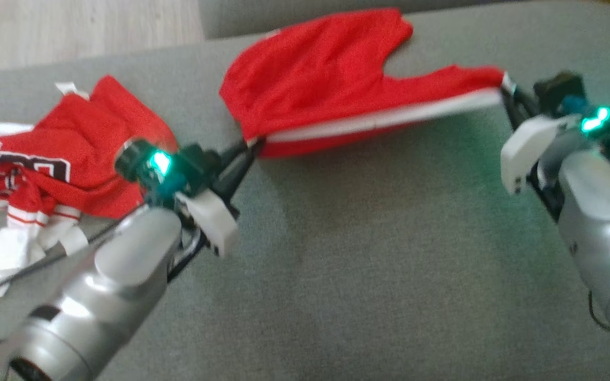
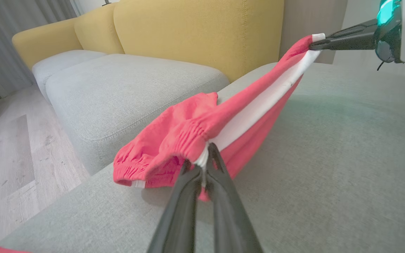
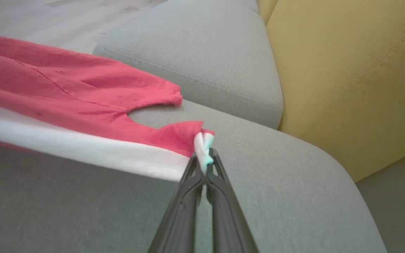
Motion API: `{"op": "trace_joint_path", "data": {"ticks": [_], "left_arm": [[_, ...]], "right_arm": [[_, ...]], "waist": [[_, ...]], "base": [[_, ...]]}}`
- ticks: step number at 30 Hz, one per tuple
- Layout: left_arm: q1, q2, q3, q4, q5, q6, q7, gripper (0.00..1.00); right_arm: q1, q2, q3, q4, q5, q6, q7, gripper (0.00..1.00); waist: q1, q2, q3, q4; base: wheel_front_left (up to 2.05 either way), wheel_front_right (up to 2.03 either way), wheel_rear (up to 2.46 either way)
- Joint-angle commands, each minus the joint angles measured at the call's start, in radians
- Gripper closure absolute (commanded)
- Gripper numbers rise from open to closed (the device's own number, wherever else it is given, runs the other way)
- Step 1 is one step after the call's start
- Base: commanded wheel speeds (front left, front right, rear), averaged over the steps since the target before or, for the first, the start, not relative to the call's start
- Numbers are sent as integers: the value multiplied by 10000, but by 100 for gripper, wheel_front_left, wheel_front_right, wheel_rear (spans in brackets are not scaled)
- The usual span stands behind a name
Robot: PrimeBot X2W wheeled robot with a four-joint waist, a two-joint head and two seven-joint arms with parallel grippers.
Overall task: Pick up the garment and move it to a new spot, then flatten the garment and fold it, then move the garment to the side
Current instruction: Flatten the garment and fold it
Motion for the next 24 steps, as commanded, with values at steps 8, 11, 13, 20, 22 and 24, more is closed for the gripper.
{"op": "trace_joint_path", "data": {"ticks": [8,11,13,20,22,24], "left_arm": [[870,310,33,-449,-354,20,-90,100],[1262,322,4,-522,-347,20,-90,100],[1455,331,-5,-608,-329,20,-91,100],[2103,443,-68,-1113,-344,111,-91,100],[2291,476,-94,-1280,-426,124,-69,100],[2497,509,-133,-1477,-511,156,-3,100]], "right_arm": [[1397,-967,2578,-950,2592,37,1700,100],[1914,-1576,3560,-1786,3701,37,2530,100],[2144,-2070,4174,-2438,4415,37,3053,100],[2436,-4113,5823,-4690,6682,37,4752,100],[2447,-4576,6088,-5113,7053,37,5115,100],[2482,-4989,6289,-5499,7412,37,5438,100]], "waist": [[3,0,-1429,-24],[3,0,-1768,-84],[3,0,-1908,-123],[3,0,-2289,-253],[3,0,-2355,-274],[3,0,-2424,-290]], "base": [[0,0,0],[0,0,0],[0,0,0],[0,0,0],[0,0,0],[0,0,0]]}}
